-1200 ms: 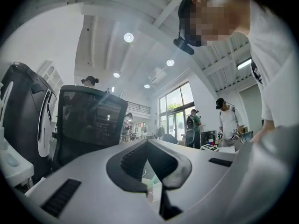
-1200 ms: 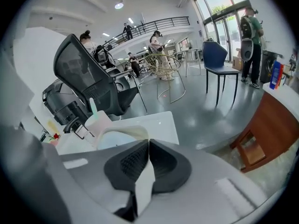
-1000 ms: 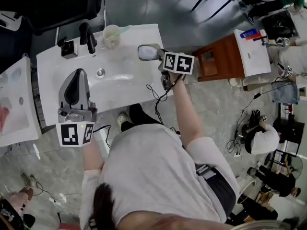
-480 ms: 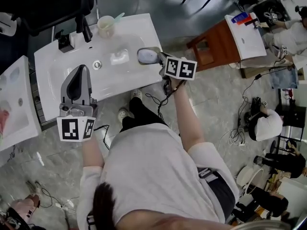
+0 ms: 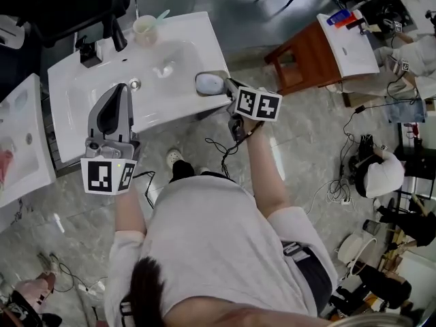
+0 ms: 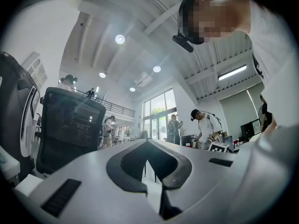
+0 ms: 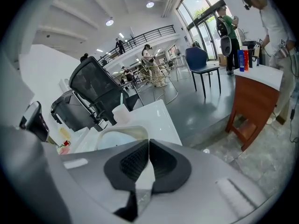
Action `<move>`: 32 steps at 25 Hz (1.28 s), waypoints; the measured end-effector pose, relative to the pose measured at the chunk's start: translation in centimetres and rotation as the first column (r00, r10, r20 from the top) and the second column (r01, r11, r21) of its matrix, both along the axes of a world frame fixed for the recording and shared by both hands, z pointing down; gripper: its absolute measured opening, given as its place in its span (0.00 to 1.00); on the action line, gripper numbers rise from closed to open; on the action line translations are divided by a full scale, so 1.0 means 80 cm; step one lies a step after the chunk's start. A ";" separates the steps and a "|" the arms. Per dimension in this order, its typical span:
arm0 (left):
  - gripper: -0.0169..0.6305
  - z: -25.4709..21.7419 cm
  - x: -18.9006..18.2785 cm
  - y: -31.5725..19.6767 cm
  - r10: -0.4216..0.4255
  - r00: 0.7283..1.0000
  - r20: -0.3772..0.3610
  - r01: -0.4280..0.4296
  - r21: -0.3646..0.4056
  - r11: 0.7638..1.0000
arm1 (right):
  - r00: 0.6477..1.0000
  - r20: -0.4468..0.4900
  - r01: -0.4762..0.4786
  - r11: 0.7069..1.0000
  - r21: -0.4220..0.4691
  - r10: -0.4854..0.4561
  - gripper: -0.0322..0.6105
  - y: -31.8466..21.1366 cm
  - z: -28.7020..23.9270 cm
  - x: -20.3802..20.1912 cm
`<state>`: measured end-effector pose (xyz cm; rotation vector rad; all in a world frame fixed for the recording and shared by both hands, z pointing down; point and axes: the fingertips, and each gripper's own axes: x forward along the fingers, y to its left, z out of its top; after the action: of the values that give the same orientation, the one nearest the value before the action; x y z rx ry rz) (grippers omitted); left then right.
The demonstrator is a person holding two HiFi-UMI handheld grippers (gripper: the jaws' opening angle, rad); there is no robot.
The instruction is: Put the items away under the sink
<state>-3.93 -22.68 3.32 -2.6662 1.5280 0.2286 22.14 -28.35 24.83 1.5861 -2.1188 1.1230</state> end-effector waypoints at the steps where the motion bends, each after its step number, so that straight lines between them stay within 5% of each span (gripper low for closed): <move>1: 0.04 -0.002 0.005 0.005 0.000 1.000 0.002 0.000 0.004 1.000 | 1.000 0.005 0.004 1.000 0.003 -0.004 0.08 0.005 -0.002 0.002; 17: 0.04 -0.005 0.072 0.156 -0.104 0.995 0.012 0.104 -0.008 0.995 | 0.990 0.041 0.136 0.991 0.017 -0.136 0.08 0.123 -0.010 0.028; 32: 0.04 -0.004 0.021 0.224 -0.175 0.984 0.022 0.175 0.000 0.985 | 0.973 0.059 0.225 0.974 -0.011 -0.224 0.08 0.192 0.021 -0.044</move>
<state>-2.23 -4.78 3.01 -2.5075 1.7431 0.1876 18.61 -12.96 26.50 1.2809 -2.2503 1.1194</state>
